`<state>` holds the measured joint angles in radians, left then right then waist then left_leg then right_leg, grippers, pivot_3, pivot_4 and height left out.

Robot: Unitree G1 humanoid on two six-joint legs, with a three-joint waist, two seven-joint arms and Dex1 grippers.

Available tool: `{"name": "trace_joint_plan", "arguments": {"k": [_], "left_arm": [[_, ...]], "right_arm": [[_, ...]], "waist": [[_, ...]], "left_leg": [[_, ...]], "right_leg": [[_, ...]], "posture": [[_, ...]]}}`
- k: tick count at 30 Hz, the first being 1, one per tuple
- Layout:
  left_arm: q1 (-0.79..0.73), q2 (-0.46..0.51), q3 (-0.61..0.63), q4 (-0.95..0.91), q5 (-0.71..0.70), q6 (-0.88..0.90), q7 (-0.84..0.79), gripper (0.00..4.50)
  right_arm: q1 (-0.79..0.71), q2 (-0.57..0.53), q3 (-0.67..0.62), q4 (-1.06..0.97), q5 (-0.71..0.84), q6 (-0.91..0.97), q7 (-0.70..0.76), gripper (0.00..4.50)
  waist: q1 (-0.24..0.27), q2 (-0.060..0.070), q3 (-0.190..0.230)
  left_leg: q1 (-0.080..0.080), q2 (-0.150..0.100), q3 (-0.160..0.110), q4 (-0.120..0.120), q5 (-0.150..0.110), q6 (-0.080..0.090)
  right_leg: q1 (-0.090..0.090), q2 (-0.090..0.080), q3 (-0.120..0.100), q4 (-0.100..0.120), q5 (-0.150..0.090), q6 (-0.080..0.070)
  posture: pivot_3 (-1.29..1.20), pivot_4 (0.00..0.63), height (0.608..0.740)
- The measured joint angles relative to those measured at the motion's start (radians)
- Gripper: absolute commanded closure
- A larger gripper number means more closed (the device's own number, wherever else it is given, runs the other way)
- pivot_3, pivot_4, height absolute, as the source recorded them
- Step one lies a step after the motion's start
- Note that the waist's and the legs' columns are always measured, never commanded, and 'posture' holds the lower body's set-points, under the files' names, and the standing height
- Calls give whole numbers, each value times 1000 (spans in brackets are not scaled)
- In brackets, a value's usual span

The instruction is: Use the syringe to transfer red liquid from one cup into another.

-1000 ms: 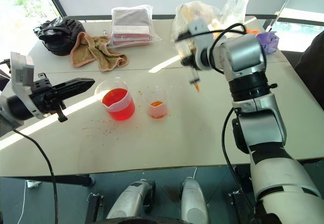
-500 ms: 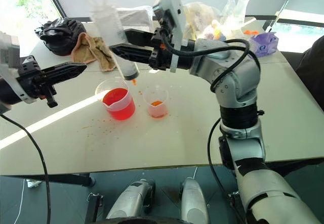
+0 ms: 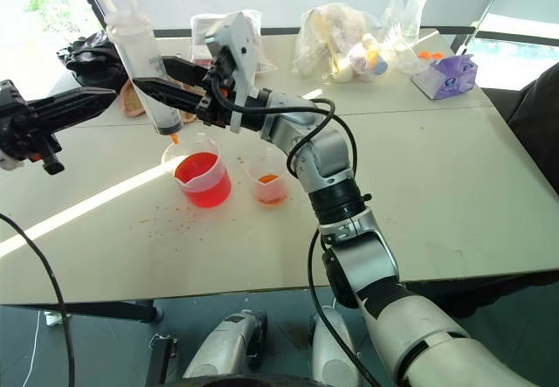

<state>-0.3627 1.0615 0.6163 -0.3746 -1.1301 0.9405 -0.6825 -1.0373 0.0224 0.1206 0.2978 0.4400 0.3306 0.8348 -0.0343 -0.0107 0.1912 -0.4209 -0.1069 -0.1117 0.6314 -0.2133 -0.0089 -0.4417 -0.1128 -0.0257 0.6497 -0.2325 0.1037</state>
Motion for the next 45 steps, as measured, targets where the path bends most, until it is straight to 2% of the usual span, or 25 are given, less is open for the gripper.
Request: {"name": "trace_joint_plan", "arguments": {"k": [7,14,21,30,33,40,45], "left_arm": [[-10,20,25,-2,-85,58,39,4500],[-59,25,-29,1,-117,60,54,4500],[-61,39,-53,16,-99,58,31,4500],[-26,47,-12,-5,-104,62,42,4500],[-15,46,2,-23,-122,71,63,3793],[20,37,30,-57,-147,76,126,1631],[42,-4,55,-103,-160,72,243,1631]], "right_arm": [[132,16,92,26,-85,-62,27,3058],[176,21,113,27,-117,-74,26,3058],[179,22,115,12,-123,-72,23,3058],[179,19,115,10,-124,-67,28,3058],[179,18,116,10,-124,-67,34,3058],[179,16,120,10,-124,-60,49,3058],[179,15,120,10,-124,-55,51,3058]], "waist": [[-10,0,0],[-10,0,0],[-10,0,0],[-10,0,0],[-10,0,0],[-10,0,0],[-10,0,0]], "left_leg": [[1,0,0,-2,1,-1],[2,1,0,-2,1,-2],[3,1,0,-2,1,-2],[2,1,0,-2,1,-2],[2,1,0,-2,1,-2],[3,1,0,-2,1,-2],[3,1,0,-2,1,-2]], "right_leg": [[0,0,0,0,0,0],[1,1,1,0,0,-1],[1,1,1,0,0,-1],[1,1,1,0,0,-1],[1,1,1,0,0,-1],[1,1,1,0,0,-1],[1,1,1,0,0,-1]], "posture": [[0,150,734],[0,150,734],[0,150,734],[0,150,734],[0,150,734],[0,150,734],[0,150,734]]}}
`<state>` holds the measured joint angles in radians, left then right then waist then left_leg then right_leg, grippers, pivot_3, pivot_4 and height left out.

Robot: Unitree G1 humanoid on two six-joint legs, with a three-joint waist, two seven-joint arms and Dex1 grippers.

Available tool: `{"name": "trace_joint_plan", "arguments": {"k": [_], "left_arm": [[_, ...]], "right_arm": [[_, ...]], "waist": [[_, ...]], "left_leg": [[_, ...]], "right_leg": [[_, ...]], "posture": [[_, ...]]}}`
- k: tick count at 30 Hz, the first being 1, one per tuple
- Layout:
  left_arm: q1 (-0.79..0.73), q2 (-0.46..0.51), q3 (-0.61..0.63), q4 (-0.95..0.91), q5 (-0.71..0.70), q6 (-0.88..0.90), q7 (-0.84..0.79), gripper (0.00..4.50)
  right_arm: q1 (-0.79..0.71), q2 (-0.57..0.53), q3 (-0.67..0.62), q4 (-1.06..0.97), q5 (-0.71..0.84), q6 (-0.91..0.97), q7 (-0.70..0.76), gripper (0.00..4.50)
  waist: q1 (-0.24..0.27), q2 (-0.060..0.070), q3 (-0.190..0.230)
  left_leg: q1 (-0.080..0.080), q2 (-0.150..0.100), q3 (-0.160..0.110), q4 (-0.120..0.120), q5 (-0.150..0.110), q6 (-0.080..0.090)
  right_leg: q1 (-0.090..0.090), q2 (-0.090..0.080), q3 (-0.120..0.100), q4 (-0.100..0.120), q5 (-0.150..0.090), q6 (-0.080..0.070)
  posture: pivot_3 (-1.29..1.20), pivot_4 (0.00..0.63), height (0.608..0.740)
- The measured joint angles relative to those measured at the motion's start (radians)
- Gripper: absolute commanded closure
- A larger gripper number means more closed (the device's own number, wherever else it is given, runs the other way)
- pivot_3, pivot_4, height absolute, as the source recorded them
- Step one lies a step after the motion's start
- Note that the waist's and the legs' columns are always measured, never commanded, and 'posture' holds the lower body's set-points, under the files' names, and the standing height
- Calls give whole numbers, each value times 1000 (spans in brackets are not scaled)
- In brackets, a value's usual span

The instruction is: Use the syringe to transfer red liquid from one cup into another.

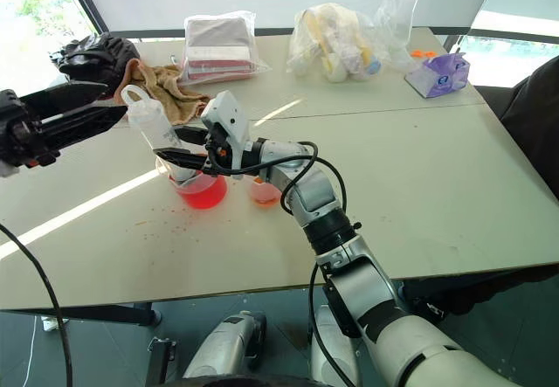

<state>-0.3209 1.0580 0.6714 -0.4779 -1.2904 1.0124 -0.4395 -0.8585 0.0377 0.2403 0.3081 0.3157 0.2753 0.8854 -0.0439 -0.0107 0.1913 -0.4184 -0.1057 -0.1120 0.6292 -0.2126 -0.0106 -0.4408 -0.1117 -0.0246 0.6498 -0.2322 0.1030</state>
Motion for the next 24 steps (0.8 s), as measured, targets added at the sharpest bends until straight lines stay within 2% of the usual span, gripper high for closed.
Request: {"name": "trace_joint_plan", "arguments": {"k": [4,10,24], "left_arm": [[27,-34,11,-51,1,-20,73,1631],[34,-63,-25,-44,80,-65,136,1631],[-58,-126,-162,-11,163,-113,153,1631]], "right_arm": [[0,0,0,0,0,2,0,3058],[0,0,0,-21,0,4,0,3058],[0,-16,1,-39,-6,24,-8,3058]], "waist": [[0,0,0],[1,0,0],[1,0,0]], "left_leg": [[0,0,0,0,0,0],[0,0,0,0,0,0],[0,0,0,0,0,0]], "right_leg": [[0,0,0,0,0,0],[0,0,0,0,0,0],[0,0,0,0,0,0]], "posture": [[0,150,734],[0,150,734],[0,150,734]]}}
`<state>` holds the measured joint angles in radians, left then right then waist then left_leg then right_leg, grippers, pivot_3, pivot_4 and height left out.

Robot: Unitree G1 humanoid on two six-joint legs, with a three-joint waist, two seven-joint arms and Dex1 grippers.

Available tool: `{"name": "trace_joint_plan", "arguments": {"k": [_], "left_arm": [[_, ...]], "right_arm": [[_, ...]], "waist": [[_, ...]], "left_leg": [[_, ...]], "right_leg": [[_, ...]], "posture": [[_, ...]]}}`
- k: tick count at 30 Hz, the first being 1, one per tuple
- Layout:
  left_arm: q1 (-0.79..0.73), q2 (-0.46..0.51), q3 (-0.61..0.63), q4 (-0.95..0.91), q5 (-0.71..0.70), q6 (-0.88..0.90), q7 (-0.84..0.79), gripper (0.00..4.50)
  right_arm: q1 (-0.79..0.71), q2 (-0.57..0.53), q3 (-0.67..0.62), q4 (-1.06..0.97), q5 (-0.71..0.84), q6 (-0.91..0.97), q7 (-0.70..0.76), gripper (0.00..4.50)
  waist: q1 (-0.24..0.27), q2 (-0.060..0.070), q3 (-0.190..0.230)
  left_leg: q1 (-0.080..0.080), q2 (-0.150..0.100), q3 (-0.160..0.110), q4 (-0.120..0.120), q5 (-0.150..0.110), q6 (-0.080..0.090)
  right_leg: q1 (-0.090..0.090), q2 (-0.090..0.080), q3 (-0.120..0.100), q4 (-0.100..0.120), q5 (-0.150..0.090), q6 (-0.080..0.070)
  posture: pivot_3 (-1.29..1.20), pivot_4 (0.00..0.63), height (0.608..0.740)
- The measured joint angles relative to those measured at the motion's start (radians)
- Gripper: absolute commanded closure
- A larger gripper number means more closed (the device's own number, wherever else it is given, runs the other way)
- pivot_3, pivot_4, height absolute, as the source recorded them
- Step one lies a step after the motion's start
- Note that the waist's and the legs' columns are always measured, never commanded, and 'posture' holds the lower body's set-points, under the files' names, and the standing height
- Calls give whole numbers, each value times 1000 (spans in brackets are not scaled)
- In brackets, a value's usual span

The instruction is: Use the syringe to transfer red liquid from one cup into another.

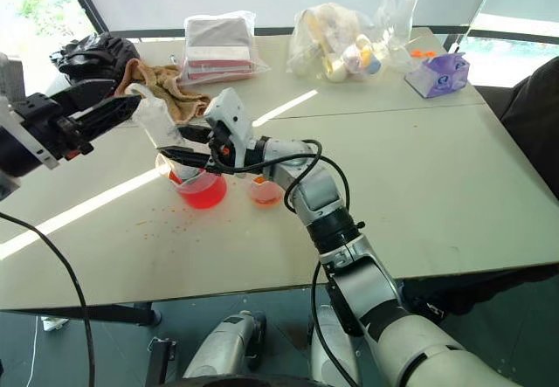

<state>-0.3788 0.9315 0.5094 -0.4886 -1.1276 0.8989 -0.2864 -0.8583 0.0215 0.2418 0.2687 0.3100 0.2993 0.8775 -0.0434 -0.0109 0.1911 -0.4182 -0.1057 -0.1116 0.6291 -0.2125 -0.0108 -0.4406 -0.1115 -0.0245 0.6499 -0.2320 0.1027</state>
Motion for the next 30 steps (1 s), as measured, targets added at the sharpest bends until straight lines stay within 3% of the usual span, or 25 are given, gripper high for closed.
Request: {"name": "trace_joint_plan", "arguments": {"k": [4,7,14,30], "left_arm": [[-31,-19,-36,14,14,-1,3,1631],[-37,-21,-66,15,42,-7,2,2333],[-36,-32,-117,-8,101,-33,-25,4472],[-49,-54,-111,13,123,-19,-8,4472]], "right_arm": [[10,0,2,-6,-3,2,-10,3058],[18,-1,2,-6,-5,16,-18,3058],[27,2,3,-6,-27,22,-42,3058],[50,77,12,92,-103,-154,-101,3058]], "waist": [[1,0,0],[1,0,0],[1,0,0],[1,0,0]], "left_leg": [[0,0,0,0,0,0],[0,0,0,0,0,0],[0,0,0,0,0,0],[0,0,0,0,0,0]], "right_leg": [[0,0,0,0,0,0],[0,0,0,0,0,0],[0,0,0,0,0,0],[0,1,0,0,0,0]], "posture": [[0,150,734],[0,150,734],[0,150,734],[0,150,734]]}}
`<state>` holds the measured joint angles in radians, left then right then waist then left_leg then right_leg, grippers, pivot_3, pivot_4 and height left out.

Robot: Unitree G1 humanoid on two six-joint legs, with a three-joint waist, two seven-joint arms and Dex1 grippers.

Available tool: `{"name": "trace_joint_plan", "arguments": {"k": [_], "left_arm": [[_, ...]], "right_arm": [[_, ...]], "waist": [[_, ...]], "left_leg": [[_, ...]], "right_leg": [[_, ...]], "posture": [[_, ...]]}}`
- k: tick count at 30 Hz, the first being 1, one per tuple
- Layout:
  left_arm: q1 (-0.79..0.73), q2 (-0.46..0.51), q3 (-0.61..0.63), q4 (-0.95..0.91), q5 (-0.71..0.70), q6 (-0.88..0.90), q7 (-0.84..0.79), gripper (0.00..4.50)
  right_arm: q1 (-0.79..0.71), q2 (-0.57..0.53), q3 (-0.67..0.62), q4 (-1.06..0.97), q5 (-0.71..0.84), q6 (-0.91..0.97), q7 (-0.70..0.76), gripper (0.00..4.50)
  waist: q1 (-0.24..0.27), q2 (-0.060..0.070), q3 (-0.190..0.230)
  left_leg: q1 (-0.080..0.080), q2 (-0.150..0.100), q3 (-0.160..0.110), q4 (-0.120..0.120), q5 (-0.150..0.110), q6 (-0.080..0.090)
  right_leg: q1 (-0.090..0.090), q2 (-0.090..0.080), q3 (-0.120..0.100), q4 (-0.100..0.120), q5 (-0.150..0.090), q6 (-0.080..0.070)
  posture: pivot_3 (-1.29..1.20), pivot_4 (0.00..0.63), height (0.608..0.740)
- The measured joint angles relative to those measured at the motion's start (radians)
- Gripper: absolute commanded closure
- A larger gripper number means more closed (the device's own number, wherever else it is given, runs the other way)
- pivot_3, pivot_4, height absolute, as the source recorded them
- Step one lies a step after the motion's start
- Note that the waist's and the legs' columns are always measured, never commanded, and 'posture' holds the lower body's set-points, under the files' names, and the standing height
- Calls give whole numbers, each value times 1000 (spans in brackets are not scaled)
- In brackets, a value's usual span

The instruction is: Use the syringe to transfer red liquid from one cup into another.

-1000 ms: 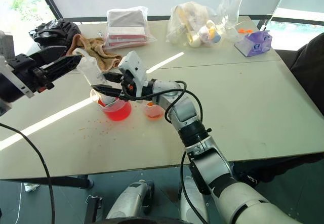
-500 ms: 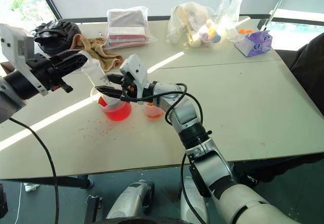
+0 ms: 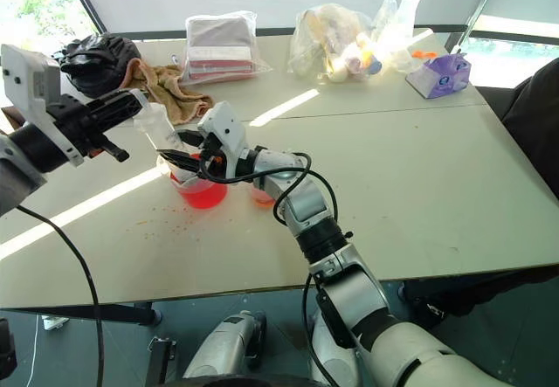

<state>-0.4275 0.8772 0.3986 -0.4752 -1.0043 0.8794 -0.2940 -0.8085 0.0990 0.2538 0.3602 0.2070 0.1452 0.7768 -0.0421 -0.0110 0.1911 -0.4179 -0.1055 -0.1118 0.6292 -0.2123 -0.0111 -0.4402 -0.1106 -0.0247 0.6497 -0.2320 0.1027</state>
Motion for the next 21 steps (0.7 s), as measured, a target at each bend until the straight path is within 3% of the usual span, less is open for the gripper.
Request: {"name": "trace_joint_plan", "arguments": {"k": [21], "left_arm": [[-78,-16,-27,51,5,50,6,4472]], "right_arm": [[33,21,-7,43,-17,-55,-24,3058]], "waist": [[-1,0,0]], "left_leg": [[0,0,0,0,0,0]], "right_leg": [[0,0,0,0,0,0]], "posture": [[0,150,734]]}}
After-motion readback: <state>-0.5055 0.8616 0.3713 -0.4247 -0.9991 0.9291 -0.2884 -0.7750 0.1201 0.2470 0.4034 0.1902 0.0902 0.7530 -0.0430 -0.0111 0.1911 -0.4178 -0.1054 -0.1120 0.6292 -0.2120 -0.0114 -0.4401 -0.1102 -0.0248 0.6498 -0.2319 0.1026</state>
